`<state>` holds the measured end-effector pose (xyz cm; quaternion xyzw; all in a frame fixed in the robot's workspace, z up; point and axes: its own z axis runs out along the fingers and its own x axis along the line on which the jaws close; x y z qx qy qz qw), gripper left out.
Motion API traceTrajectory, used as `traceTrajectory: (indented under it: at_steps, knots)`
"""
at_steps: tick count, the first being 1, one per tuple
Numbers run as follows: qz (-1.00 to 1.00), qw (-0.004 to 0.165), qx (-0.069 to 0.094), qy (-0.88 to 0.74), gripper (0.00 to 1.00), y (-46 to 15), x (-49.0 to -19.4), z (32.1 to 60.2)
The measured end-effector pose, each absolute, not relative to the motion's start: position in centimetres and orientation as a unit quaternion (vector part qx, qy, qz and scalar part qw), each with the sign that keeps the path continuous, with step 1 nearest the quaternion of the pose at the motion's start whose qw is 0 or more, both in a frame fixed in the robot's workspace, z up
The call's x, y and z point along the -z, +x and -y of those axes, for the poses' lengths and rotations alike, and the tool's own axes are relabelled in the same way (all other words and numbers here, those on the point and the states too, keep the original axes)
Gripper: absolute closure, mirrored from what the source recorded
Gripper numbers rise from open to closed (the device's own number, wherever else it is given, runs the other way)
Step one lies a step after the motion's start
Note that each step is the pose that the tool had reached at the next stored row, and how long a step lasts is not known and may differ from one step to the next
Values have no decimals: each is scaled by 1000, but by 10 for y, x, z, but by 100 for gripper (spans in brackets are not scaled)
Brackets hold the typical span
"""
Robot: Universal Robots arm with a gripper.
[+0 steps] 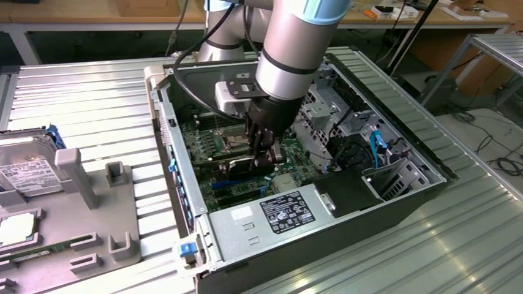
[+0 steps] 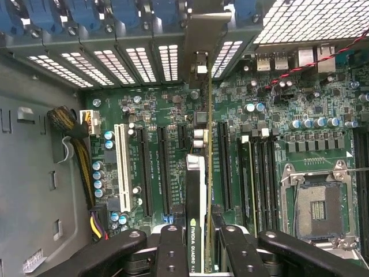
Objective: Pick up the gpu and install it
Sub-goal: 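Insert the gpu into the slot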
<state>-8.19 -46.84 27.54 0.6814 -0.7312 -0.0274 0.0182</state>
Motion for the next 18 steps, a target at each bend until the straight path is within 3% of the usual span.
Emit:
traceTrajectory:
  at_steps: [18]
  knots:
    - [727,17,27,686,73,-83,-271,466]
